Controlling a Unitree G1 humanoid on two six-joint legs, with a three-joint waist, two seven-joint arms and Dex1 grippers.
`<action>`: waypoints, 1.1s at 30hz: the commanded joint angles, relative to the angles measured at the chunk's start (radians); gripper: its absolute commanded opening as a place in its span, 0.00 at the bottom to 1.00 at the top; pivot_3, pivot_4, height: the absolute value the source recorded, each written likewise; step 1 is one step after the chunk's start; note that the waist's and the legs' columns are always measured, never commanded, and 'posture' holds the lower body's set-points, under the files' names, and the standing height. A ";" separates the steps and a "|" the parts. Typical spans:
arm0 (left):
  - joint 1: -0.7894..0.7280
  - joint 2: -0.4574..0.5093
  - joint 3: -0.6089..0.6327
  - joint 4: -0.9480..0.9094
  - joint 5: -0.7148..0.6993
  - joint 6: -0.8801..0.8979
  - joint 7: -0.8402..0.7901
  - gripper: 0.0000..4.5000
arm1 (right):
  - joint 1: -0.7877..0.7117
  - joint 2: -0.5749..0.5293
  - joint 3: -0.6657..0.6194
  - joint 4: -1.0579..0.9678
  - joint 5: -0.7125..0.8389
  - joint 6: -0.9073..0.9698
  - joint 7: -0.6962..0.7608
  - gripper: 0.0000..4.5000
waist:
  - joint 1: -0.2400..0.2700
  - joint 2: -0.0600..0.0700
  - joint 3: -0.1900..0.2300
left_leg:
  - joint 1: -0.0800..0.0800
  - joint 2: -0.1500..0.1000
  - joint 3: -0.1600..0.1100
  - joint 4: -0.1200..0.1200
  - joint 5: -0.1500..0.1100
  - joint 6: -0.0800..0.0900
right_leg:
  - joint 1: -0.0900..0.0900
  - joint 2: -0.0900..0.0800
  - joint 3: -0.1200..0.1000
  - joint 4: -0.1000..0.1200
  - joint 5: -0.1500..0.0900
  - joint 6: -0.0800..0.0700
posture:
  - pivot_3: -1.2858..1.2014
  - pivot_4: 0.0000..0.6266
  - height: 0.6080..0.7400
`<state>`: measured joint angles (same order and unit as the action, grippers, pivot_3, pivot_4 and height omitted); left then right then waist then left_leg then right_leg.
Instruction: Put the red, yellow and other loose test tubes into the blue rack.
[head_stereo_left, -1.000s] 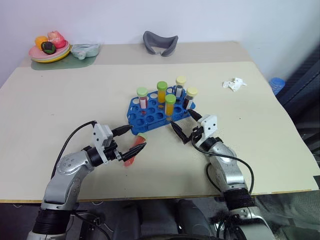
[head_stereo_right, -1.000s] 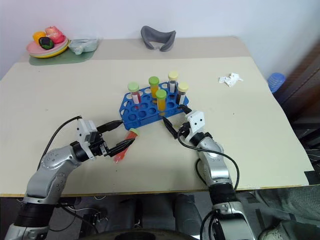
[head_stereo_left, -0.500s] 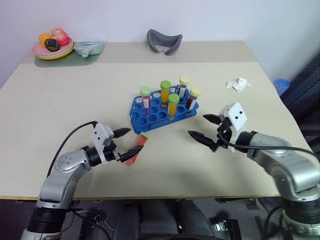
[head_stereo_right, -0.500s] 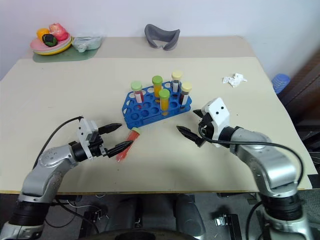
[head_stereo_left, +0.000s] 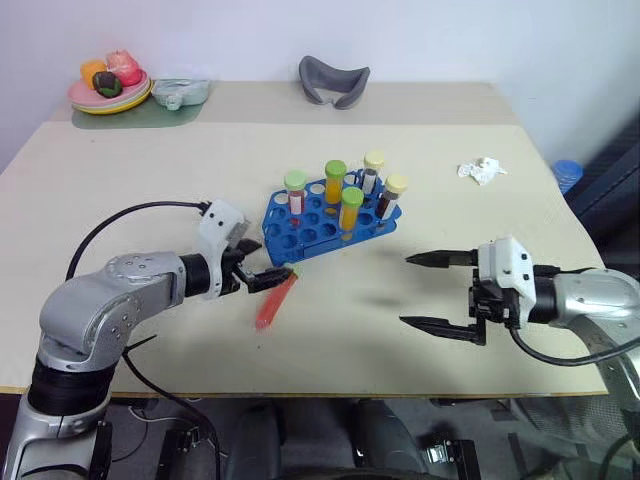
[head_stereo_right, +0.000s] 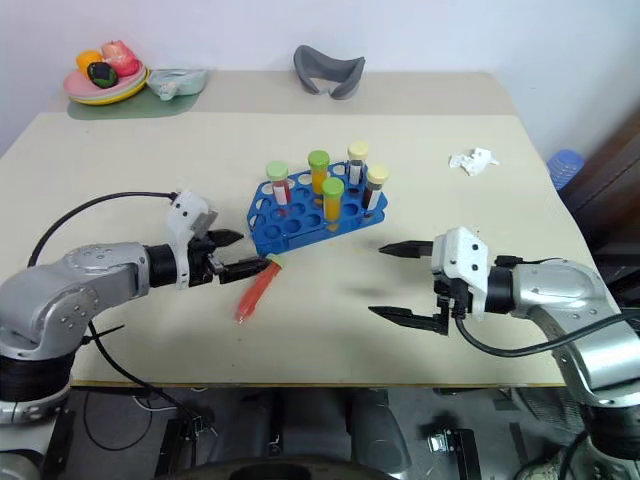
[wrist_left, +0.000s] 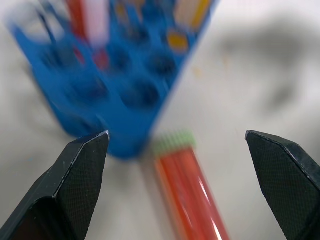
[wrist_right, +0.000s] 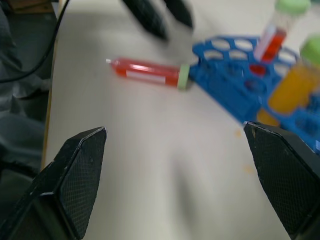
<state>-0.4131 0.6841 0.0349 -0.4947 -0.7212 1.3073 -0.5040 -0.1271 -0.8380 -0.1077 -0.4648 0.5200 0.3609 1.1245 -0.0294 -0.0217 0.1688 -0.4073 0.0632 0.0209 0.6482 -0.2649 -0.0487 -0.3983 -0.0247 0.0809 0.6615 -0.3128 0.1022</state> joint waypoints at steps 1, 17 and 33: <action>-0.073 -0.011 0.008 -0.036 -0.038 0.230 0.049 1.00 | -0.070 0.027 0.049 0.027 -0.040 -0.053 -0.010 0.99 | 0.002 -0.001 0.000 | 0.000 0.000 0.000 0.000 0.000 0.000 | 0.000 0.000 0.000 0.000 0.000 0.000 | 0.52 0.24 1.00; -0.248 -0.051 -0.135 0.216 -0.229 0.307 0.457 1.00 | -0.209 0.113 0.137 0.096 -0.069 -0.078 -0.035 0.99 | 0.017 -0.001 0.000 | -0.001 -0.001 -0.001 0.002 0.001 -0.001 | -0.001 -0.002 0.000 0.002 0.000 0.000 | 0.52 0.24 1.00; -0.328 0.026 -0.233 0.284 -0.182 0.307 0.441 0.88 | -0.167 0.123 0.135 0.078 -0.075 -0.096 -0.080 1.00 | 0.011 0.000 0.000 | 0.000 -0.001 -0.001 0.002 0.001 -0.002 | -0.001 -0.001 0.000 0.003 0.000 0.000 | 0.52 0.24 1.00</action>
<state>-0.7364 0.6842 -0.1897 -0.2062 -0.9279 1.6059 -0.0578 -0.2932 -0.7234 0.0426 -0.3608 0.4440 0.2826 1.0487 -0.0182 -0.0219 0.1689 -0.4074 0.0621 0.0204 0.6504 -0.2639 -0.0503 -0.3990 -0.0258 0.0806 0.6649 -0.3128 0.1019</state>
